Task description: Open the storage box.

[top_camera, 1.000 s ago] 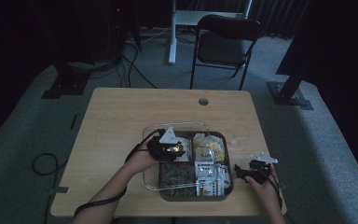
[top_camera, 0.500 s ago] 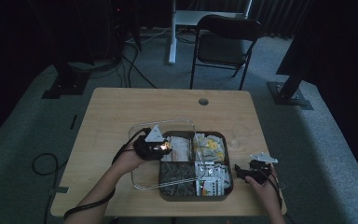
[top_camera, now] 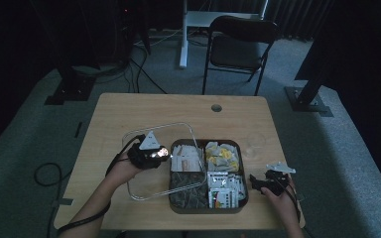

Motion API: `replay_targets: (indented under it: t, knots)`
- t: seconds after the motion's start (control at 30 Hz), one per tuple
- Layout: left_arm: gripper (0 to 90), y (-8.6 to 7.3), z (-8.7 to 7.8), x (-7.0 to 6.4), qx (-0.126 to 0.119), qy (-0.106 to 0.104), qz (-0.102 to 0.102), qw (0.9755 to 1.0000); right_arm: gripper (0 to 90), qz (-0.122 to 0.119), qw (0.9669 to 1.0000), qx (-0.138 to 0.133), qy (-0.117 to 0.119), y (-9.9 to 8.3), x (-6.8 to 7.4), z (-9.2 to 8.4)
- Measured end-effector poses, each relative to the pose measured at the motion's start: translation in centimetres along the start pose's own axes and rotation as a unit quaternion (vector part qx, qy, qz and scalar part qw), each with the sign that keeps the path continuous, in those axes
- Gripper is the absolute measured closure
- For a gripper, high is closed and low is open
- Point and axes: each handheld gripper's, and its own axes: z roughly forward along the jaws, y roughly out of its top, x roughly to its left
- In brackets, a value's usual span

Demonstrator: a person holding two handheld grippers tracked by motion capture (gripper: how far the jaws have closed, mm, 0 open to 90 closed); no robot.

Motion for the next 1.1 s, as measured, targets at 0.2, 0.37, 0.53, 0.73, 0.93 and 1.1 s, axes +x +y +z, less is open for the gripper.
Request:
replay_targets:
  t: [0.2,0.37,0.53,0.73,0.93,1.1]
  knots:
    - [58.6,-1.2,-1.2,1.1,-0.003,0.012,-0.017,0.9998,10.3,0.000,1.0000,0.000,0.000,0.0,0.0,0.0]
    - [58.6,-2.0,-2.1,1.8,-0.008,0.027,-0.029,0.9992,10.3,0.000,1.0000,0.000,0.000,0.0,0.0,0.0]
    - [58.6,-2.9,-3.1,2.5,-0.009,0.037,-0.039,0.9985,10.3,0.000,1.0000,0.000,0.000,0.0,0.0,0.0]
    - [58.6,-4.6,-4.3,3.5,-0.011,0.051,-0.061,0.9968,10.3,0.000,1.0000,0.000,0.000,0.0,0.0,0.0]
    - [58.6,-6.2,-5.3,4.2,-0.011,0.065,-0.077,0.9949,10.4,0.000,1.0000,0.000,0.000,0.0,0.0,0.0]
    - [58.6,-7.6,-5.6,4.7,-0.010,0.076,-0.090,0.9930,10.3,0.000,1.0000,0.000,0.000,0.0,0.0,0.0]
